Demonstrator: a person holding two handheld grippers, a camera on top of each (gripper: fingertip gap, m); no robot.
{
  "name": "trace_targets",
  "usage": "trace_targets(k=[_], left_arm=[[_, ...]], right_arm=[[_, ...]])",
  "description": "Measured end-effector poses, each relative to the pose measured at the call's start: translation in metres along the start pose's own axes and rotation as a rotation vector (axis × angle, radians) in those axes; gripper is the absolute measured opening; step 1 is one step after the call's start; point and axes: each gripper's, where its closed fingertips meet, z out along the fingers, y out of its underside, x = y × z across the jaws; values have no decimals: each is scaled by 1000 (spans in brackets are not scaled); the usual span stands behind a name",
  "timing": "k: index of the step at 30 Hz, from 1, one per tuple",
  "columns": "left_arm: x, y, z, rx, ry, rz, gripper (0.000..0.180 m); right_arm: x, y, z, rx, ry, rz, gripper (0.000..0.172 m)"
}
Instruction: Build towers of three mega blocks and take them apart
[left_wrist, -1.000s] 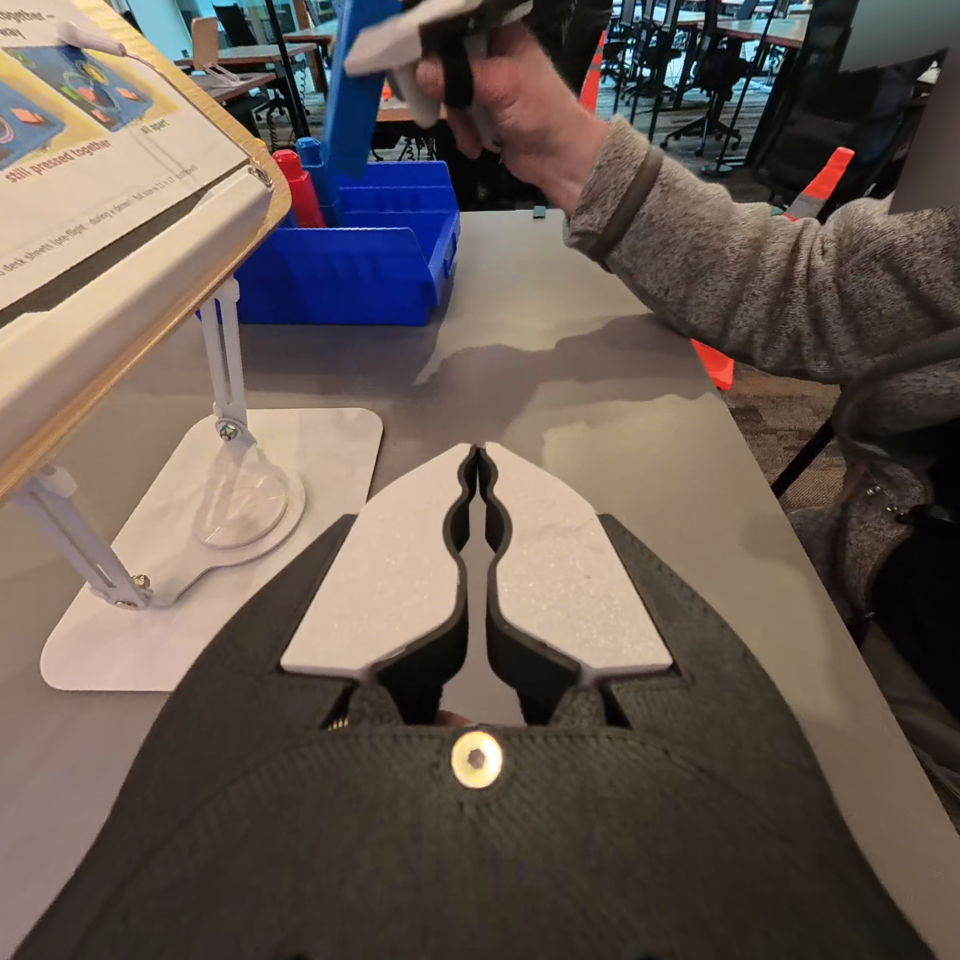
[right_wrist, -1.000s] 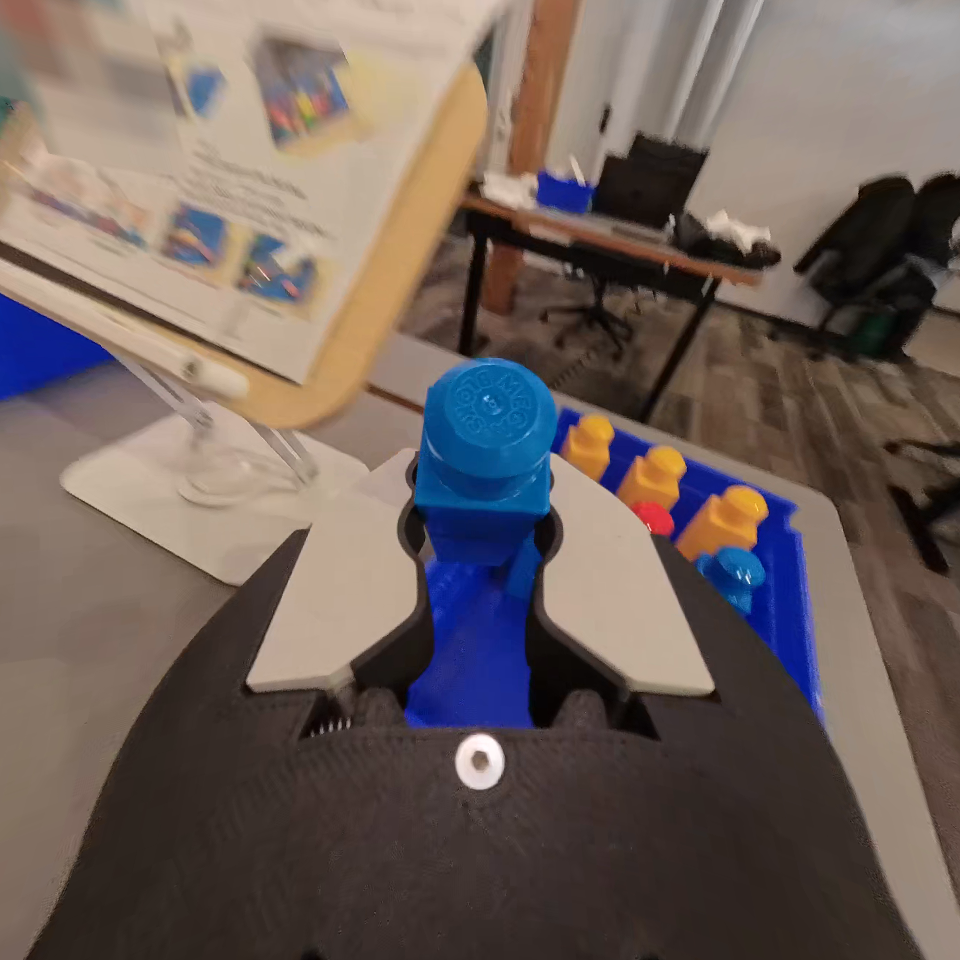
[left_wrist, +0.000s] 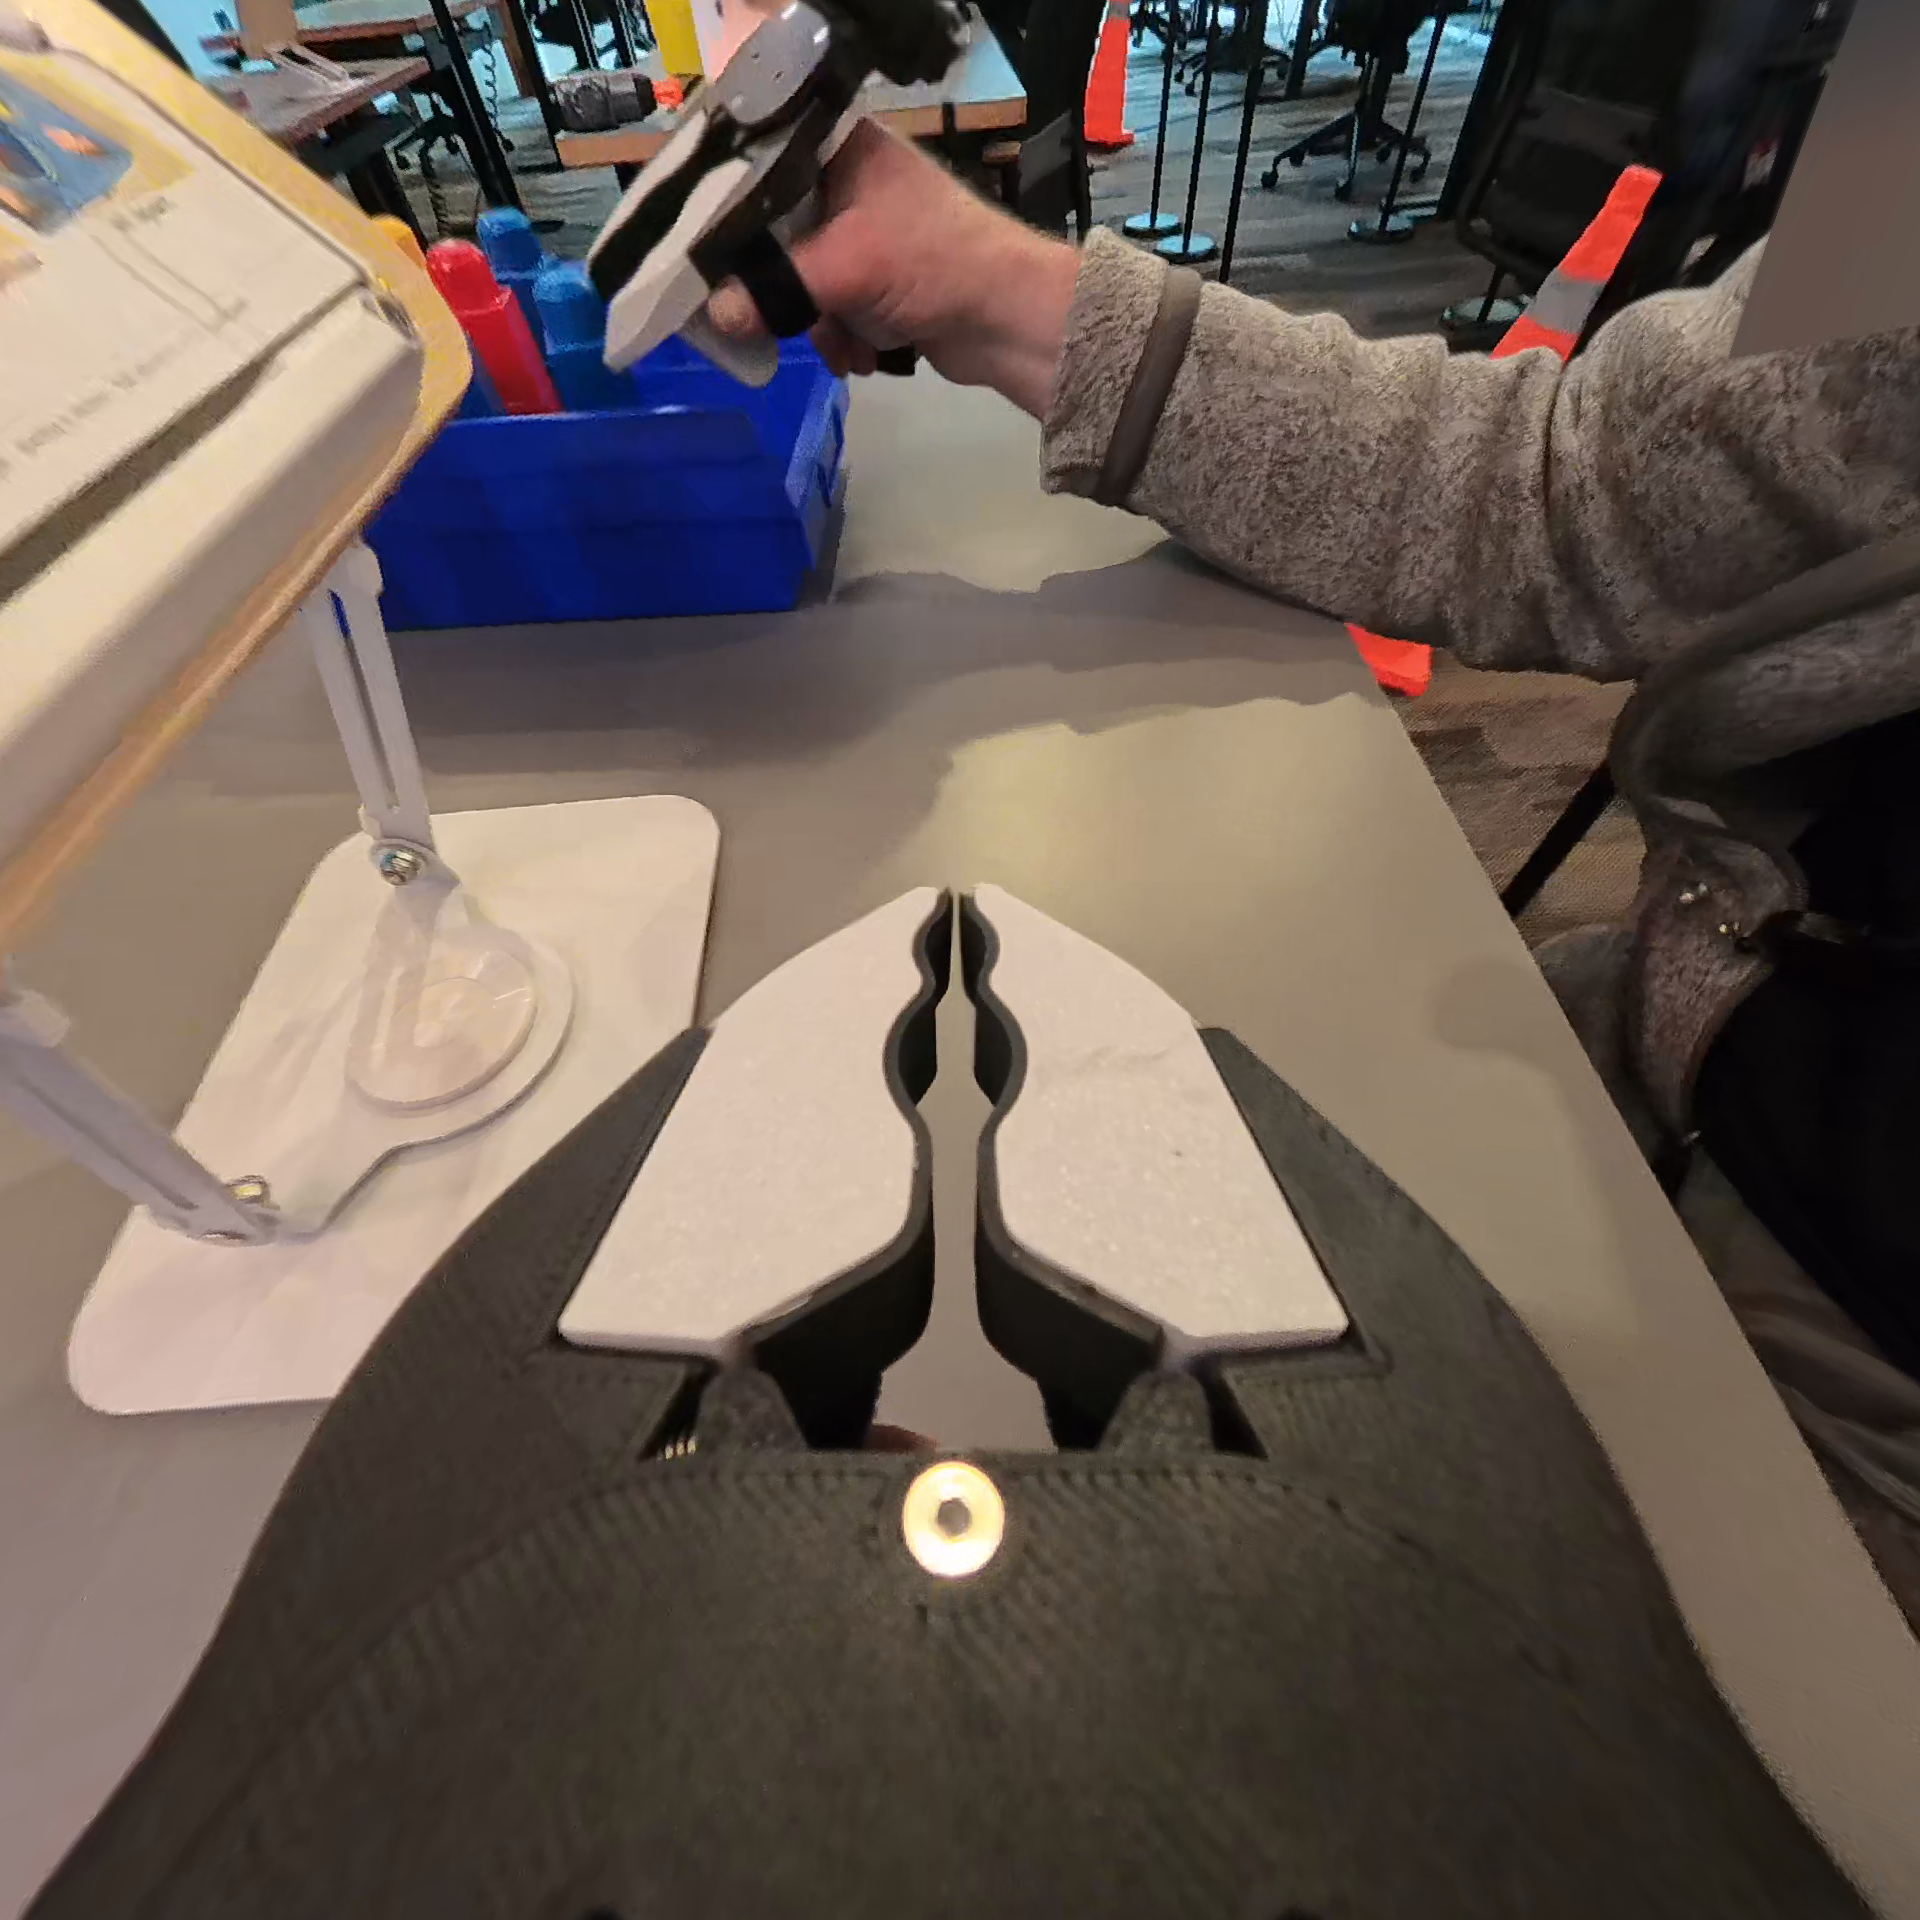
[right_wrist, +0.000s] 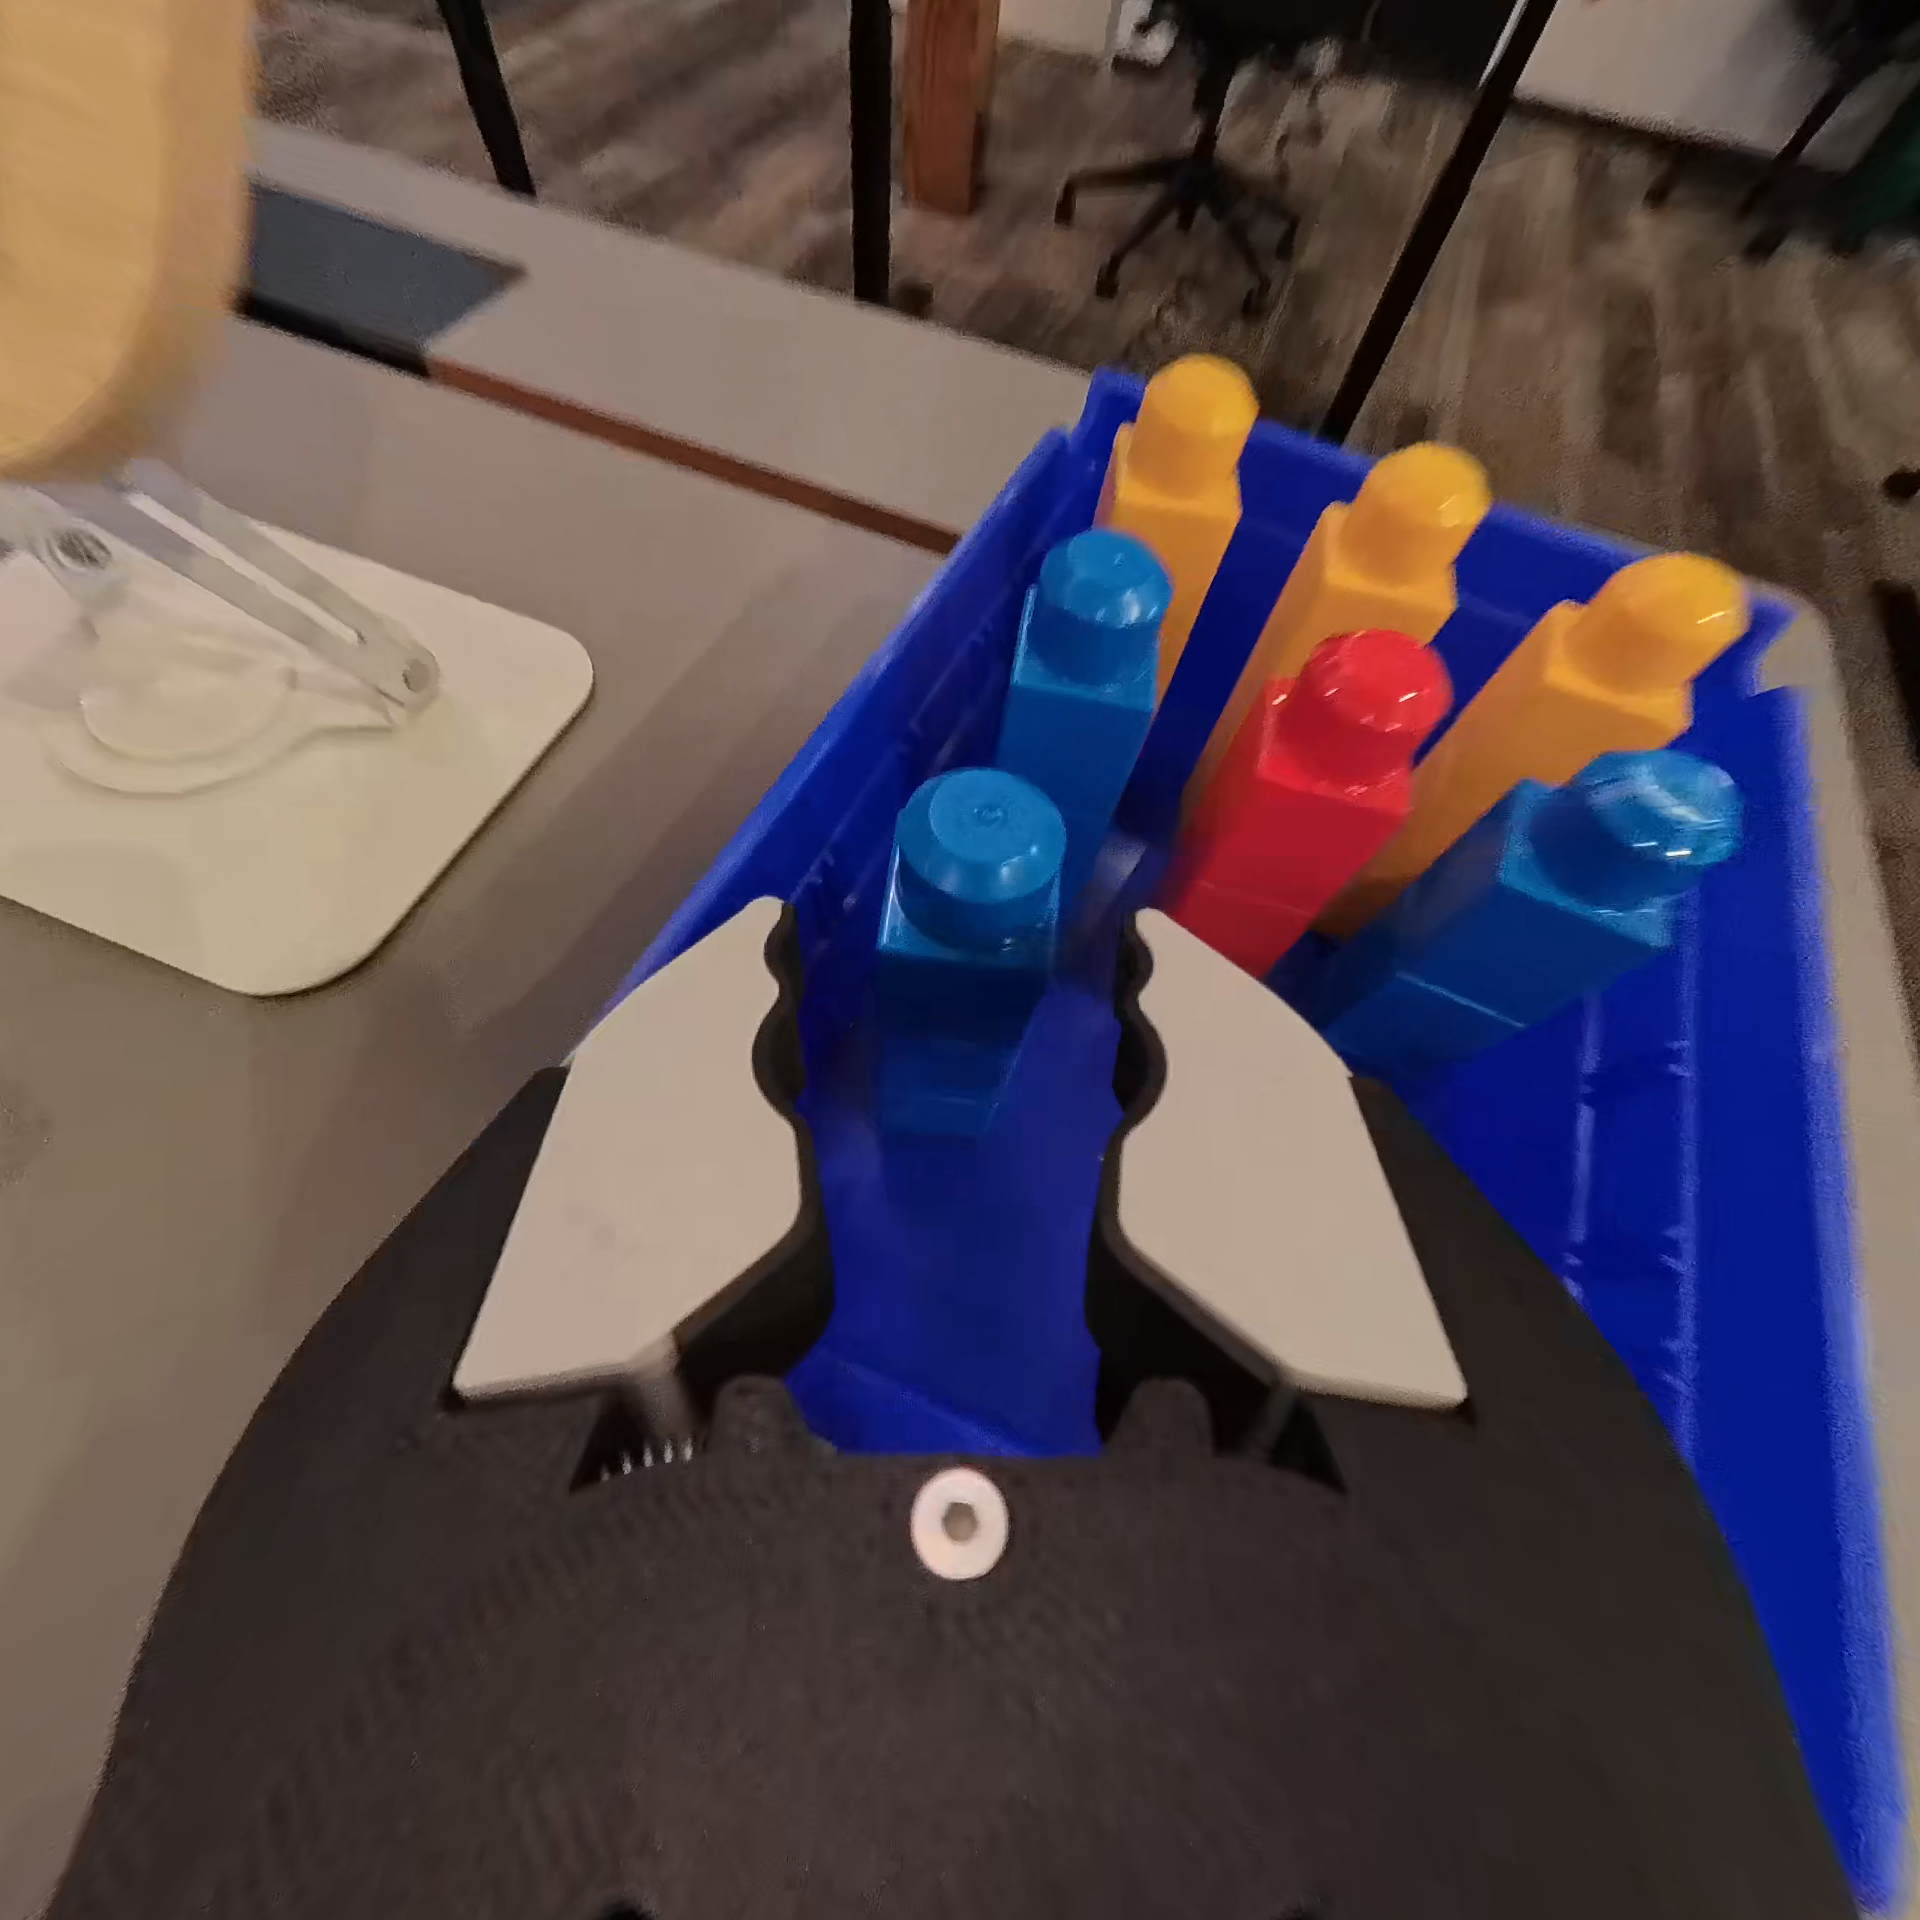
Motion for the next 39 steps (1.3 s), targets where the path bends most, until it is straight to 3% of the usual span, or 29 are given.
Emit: trace_targets(k=[4, 10, 14, 19, 24, 29, 33, 39], left_arm=[[-16, -15, -35, 32, -91, 45, 9], [-75, -24, -137, 70, -449, 24, 33], [-124, 11, -214, -82, -721, -41, 41], [-178, 83, -276, -369, -901, -236, 46], [-230, 130, -288, -590, -958, -332, 44], [-282, 175, -299, -960, -972, -239, 44], [-311, 202, -304, -1143, -880, -165, 44], [-330, 227, -304, -1304, -770, -145, 60]], right_arm=[[4, -26, -38, 169, 83, -50, 52], [-22, -56, -76, 358, 166, -195, 39], [-55, -65, -78, 402, 131, -242, 35], [-96, -75, -71, 435, 67, -326, 28], [-129, -75, -56, 421, 17, -416, 24], [-139, -68, -47, 401, -24, -443, 22], [-141, -63, -41, 390, -47, -454, 21], [-146, -60, -38, 383, -84, -462, 20]])
